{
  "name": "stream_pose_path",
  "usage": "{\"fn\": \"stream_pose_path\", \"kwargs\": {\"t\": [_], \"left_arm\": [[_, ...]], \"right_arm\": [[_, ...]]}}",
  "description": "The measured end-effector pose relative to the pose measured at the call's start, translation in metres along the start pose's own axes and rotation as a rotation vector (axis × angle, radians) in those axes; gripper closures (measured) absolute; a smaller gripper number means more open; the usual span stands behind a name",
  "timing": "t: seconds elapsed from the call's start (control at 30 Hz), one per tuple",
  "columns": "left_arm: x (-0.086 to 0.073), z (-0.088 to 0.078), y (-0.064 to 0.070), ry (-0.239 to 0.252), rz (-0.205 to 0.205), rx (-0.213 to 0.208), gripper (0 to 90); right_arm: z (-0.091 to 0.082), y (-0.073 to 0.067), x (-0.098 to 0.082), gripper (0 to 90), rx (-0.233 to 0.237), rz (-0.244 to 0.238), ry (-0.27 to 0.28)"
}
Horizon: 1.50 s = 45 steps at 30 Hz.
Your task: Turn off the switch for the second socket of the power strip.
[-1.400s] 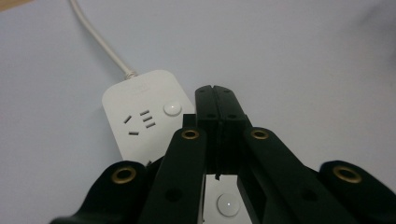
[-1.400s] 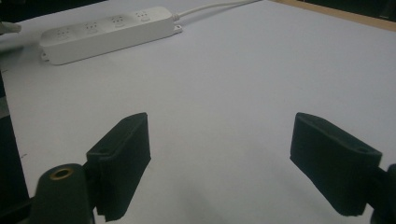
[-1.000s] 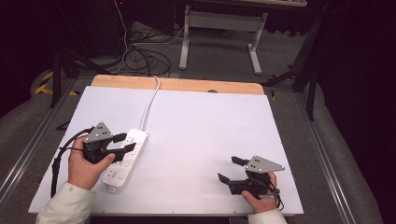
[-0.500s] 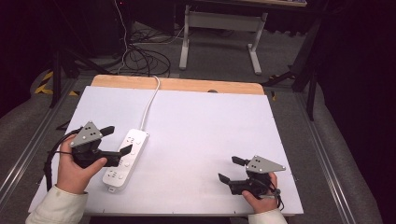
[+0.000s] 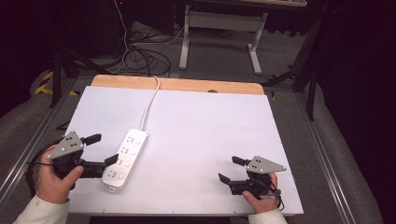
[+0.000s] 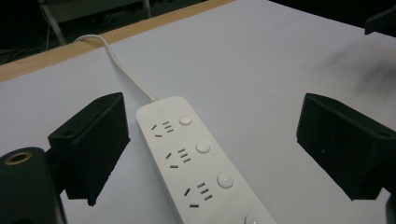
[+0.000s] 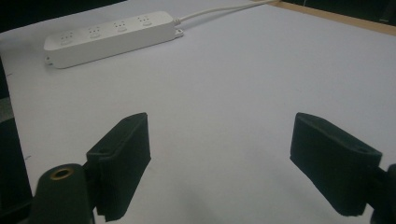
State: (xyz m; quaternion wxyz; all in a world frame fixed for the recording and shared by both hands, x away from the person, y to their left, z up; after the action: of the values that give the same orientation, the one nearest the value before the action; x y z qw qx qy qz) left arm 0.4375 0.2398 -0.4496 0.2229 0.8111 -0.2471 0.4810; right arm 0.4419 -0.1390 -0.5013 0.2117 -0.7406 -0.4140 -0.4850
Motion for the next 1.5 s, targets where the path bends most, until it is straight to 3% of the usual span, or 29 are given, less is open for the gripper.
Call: {"fn": "stream_pose_path", "kwargs": {"t": [0.3,0.87,0.97,1.3,1.4,1.5], "left_arm": [[-0.020,-0.012,-0.007,0.013,-0.008,0.014,10.0],[-0.058,-0.017,-0.013,0.014,-0.022,0.016,10.1],[-0.065,-0.017,-0.017,0.003,-0.019,0.042,10.1],[-0.083,-0.020,-0.019,0.000,-0.053,0.033,10.2],[-0.091,-0.018,-0.021,-0.022,-0.045,0.055,10.4],[-0.097,-0.017,-0.019,-0.031,-0.072,0.035,11.0]], "right_arm": [[0.000,-0.001,0.001,20.2,0.000,-0.005,0.004],[-0.001,-0.001,0.001,20.2,0.006,-0.001,0.005],[0.000,-0.001,0.001,20.1,0.007,-0.003,0.004],[-0.001,-0.001,0.000,19.9,0.008,0.002,0.003],[0.000,-0.001,0.000,19.8,0.011,0.004,0.004],[0.000,-0.001,0.000,19.8,0.011,0.004,0.004]]}}
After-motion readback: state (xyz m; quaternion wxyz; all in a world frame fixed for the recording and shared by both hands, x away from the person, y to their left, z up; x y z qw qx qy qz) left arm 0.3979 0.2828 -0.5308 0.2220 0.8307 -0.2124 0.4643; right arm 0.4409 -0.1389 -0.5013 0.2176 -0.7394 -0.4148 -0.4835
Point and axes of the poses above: each handheld gripper's, and its own axes: z roughly forward along the jaws, x roughly out of its top, y roughly to its right, the point moved 10 cm from there along z, roughly forward along the jaws, and after that the axes turned 8 degrees about -z, right-handed, at the moved point
